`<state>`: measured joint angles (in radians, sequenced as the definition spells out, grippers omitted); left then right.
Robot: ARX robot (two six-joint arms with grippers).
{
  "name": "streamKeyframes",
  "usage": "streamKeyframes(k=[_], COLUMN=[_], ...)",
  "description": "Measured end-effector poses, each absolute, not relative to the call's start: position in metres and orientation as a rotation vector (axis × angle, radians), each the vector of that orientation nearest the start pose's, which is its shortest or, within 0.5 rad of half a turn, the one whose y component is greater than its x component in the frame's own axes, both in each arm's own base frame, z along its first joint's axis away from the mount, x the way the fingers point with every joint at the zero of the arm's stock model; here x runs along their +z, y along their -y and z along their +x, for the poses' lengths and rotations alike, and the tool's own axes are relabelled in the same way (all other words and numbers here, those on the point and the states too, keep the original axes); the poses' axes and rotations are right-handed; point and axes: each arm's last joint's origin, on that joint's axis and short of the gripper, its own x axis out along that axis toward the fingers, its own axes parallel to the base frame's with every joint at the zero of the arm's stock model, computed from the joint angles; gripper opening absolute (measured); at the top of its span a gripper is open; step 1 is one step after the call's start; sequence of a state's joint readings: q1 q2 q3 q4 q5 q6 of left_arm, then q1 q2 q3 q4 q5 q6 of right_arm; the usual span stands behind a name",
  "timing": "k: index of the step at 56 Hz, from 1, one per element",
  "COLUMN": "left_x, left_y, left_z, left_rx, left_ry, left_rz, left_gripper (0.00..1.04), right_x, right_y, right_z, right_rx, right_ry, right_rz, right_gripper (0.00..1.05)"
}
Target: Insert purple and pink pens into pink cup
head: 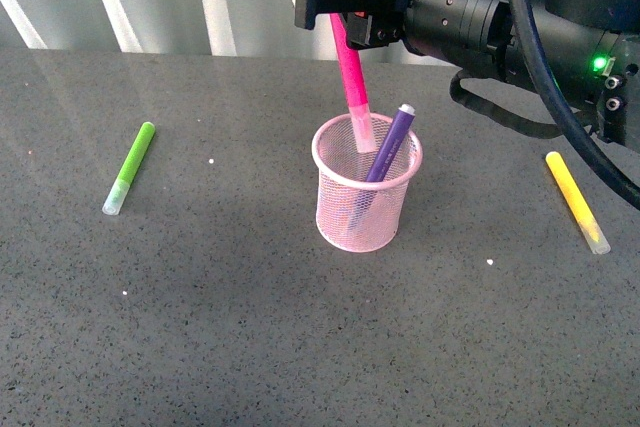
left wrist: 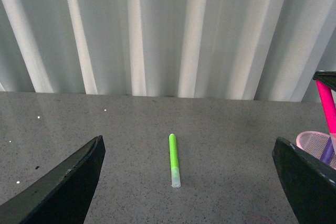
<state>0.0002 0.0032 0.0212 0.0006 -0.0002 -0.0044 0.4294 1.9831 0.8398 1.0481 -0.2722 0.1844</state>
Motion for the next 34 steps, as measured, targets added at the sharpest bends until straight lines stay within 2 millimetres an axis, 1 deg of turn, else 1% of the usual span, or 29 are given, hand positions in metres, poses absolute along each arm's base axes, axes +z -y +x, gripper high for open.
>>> streamKeyframes(k=[6, 11, 12, 15, 22, 24, 29, 34], left_x=[0.171, 0.171, 0.171, 0.171, 0.171, 0.171, 0.171, 0.171], left_y=[0.0, 0.0, 0.0, 0.0, 0.0, 0.0, 0.0, 0.0], left_z=[0.097, 0.097, 0.097, 0.097, 0.097, 0.097, 0.097, 0.097], left_rx=[0.0, 0.0, 0.0, 0.0, 0.0, 0.0, 0.0, 0.0], left_ry=[0.019, 0.019, 0.019, 0.019, 0.019, 0.019, 0.019, 0.019], left_rz=[-0.005, -0.005, -0.005, -0.004, -0.005, -0.005, -0.005, -0.005], left_gripper=[0.98, 0.98, 0.98, 0.98, 0.98, 0.98, 0.98, 0.98], right_x=[0.137, 0.139, 0.14, 0.143, 0.153, 0.157, 0.168, 0.189], right_y=[-0.16, -0.158, -0.157, -0.155, -0.15, -0.148, -0.138, -0.112], right_z=[0.34, 0.34, 0.34, 0.34, 0.337, 0.336, 0.33, 0.317], right_rx=[0.681, 0.678, 0.675, 0.668, 0.652, 0.643, 0.597, 0.519], right_ry=[-0.164, -0.162, -0.159, -0.151, -0.125, -0.118, -0.097, -0.045], right_rz=[0.17, 0.17, 0.17, 0.171, 0.173, 0.173, 0.17, 0.167], right_gripper=[0.46, 0.62, 0.68, 0.78, 0.98, 1.0, 0.97, 0.98])
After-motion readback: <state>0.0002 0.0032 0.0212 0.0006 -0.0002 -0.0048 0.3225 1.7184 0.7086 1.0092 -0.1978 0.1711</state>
